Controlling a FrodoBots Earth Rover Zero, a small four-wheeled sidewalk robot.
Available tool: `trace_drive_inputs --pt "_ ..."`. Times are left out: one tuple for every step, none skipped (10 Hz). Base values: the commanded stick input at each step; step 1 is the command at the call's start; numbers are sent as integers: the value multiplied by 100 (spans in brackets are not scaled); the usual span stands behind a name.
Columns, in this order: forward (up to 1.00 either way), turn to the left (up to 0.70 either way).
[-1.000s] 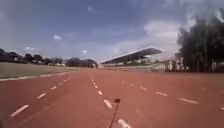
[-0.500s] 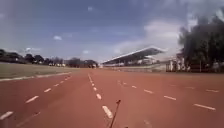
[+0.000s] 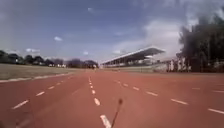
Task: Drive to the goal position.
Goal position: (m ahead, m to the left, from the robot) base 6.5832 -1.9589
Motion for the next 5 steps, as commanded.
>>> trace_drive_inputs --pt "70 0" --pt "70 0" --pt "70 0" --pt "70 0" --pt "70 0"
